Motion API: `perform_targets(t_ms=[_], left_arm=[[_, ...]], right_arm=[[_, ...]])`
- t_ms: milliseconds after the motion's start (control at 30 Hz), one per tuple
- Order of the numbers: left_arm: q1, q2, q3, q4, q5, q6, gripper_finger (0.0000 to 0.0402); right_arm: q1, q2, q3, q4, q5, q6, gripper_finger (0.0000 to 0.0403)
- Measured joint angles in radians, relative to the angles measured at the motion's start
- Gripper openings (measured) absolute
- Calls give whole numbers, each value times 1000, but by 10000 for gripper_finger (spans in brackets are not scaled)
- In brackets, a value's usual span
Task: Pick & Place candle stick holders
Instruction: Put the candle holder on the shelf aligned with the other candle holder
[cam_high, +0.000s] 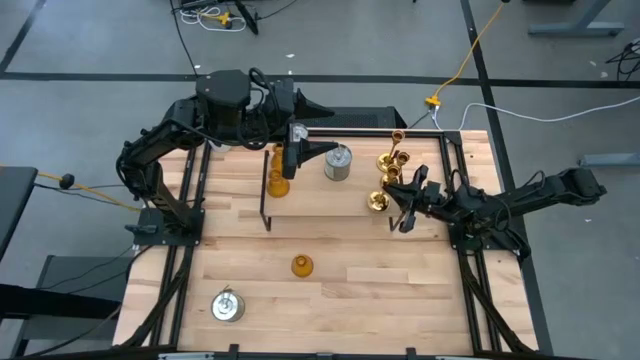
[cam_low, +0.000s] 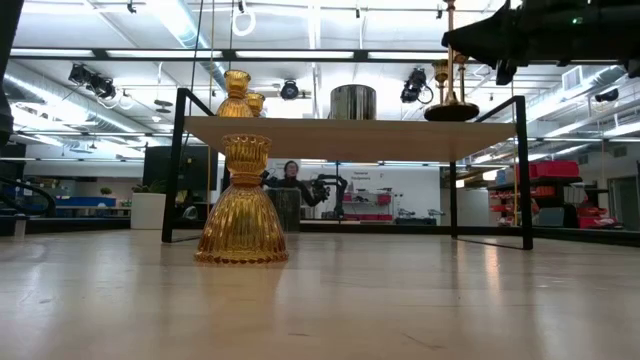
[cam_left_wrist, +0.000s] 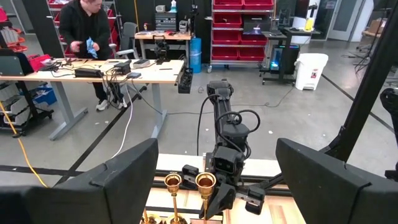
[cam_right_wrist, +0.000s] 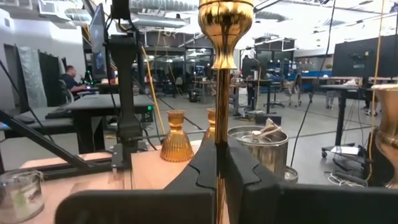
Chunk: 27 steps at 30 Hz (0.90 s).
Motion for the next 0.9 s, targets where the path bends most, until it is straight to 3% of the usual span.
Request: perform_targets(t_ms=[300,667,900], left_arm=[[0,0,0,0,0,0,332],[0,0,0,0,0,0,332],[0,0,0,0,0,0,332]], right_arm=[[33,-49,0,19,0,3,1],[73,-213,0,-186,24,4,1],[73,-242,0,-216,-1,29,1]])
